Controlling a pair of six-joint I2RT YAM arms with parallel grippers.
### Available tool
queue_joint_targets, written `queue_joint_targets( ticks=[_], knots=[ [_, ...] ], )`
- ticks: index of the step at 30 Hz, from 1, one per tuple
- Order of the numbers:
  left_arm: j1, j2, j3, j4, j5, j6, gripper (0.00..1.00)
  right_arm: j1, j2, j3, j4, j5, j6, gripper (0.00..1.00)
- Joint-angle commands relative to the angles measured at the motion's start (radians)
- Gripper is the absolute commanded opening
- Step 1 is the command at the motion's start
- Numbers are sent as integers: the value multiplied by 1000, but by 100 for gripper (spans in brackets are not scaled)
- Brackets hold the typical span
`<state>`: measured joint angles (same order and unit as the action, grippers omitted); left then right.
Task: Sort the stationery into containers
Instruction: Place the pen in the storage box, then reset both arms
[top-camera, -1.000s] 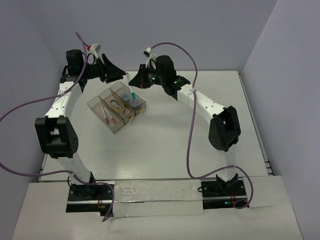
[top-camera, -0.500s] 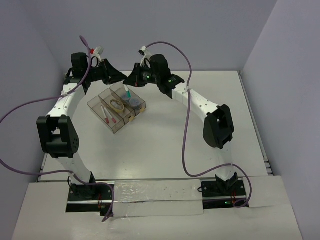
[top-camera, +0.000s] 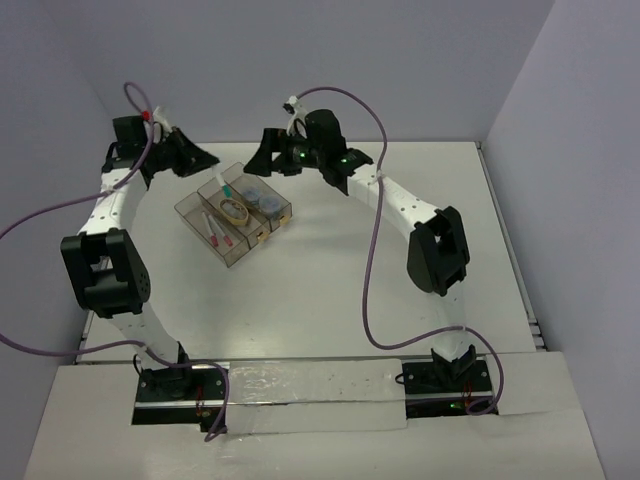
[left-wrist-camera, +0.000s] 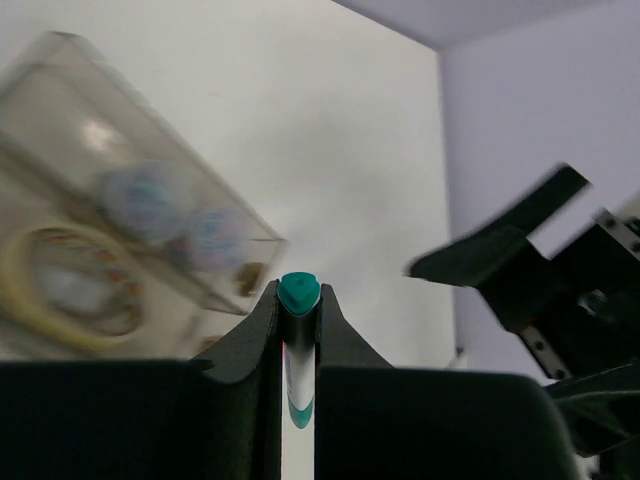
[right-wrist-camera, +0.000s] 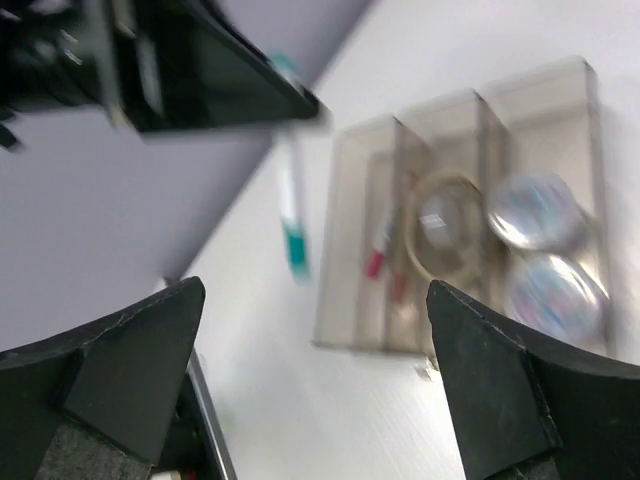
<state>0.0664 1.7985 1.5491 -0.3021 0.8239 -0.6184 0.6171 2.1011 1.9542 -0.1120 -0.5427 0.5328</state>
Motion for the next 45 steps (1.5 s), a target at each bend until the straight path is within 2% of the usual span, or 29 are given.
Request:
queue_joint_targets(
  ticks=[1,5,8,13,15,16,18,19,20,22,26,31,37,42,44,45],
  knots=[
    [124,5,-19,-174,-246,169,0,-64,-146,-115,-34,34,-61,100],
    [152,14,-92,-210,-321,189,0,-106,-211,-189,-65,86,-105,100],
    [164,38,-159,-174,-337,155,0,-149,-242,-234,-72,102,-112,100],
    [164,81,-179,-112,-352,94,0,-181,-280,-282,-74,136,-129,100],
    [164,102,-167,-98,-360,86,4,-184,-290,-300,-78,152,-139,100],
    [164,104,-161,-97,-366,85,9,-185,-295,-306,-80,157,-141,100],
    [165,114,-161,-91,-367,95,29,-191,-310,-328,-80,167,-142,100],
    [164,114,-161,-91,-367,97,30,-196,-314,-329,-80,167,-141,100],
    [164,112,-166,-96,-374,103,49,-202,-322,-345,-82,171,-138,100],
    [164,106,-170,-110,-384,125,66,-217,-332,-362,-92,176,-141,100],
    [165,71,-158,-120,-376,147,80,-246,-356,-369,-117,213,-169,100],
    [164,7,-78,-122,-390,196,81,-316,-418,-397,-155,267,-194,100],
    [184,-106,18,-118,-560,310,82,-461,-552,-531,-146,394,-182,100],
    [286,-150,75,-150,-583,326,84,-624,-679,-643,-116,397,-146,100],
    [349,-166,63,-153,-603,318,84,-713,-729,-691,-110,423,-142,100],
    [371,-172,49,-154,-610,317,84,-720,-745,-710,-111,436,-146,100]
  ],
)
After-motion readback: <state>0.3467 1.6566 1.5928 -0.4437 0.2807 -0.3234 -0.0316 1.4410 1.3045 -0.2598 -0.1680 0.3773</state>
